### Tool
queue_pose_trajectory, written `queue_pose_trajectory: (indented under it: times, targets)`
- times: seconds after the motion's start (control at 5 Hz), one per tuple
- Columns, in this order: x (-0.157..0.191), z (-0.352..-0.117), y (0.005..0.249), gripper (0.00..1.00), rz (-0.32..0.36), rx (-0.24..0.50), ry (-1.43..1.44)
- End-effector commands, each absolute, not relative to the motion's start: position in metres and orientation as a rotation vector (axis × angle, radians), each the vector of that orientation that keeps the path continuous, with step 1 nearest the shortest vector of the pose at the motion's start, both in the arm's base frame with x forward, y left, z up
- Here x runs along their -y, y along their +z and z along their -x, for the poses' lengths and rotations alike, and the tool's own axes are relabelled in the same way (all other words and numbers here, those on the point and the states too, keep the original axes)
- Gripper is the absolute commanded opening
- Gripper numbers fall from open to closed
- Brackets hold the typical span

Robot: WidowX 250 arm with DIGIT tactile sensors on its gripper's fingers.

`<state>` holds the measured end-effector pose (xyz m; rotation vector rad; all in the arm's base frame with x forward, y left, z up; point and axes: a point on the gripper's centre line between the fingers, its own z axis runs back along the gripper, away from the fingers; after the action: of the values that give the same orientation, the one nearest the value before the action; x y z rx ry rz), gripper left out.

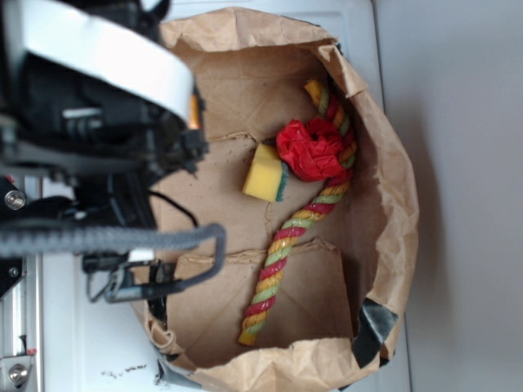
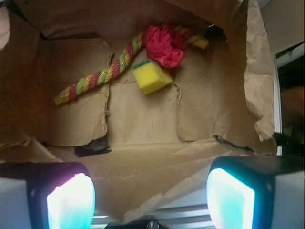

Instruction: Grab the green sponge.

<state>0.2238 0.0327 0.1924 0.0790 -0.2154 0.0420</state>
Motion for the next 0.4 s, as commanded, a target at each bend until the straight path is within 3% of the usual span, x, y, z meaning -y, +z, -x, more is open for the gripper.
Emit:
queue_pose_trajectory:
  times: [0.0, 0.2]
  targets:
    - [-0.035, -0.252, 0.175, 1.0, -0.115, 0.287, -0.098]
    - [-0.04, -0.265, 0.163, 1.0, -0.103, 0.247, -0.102]
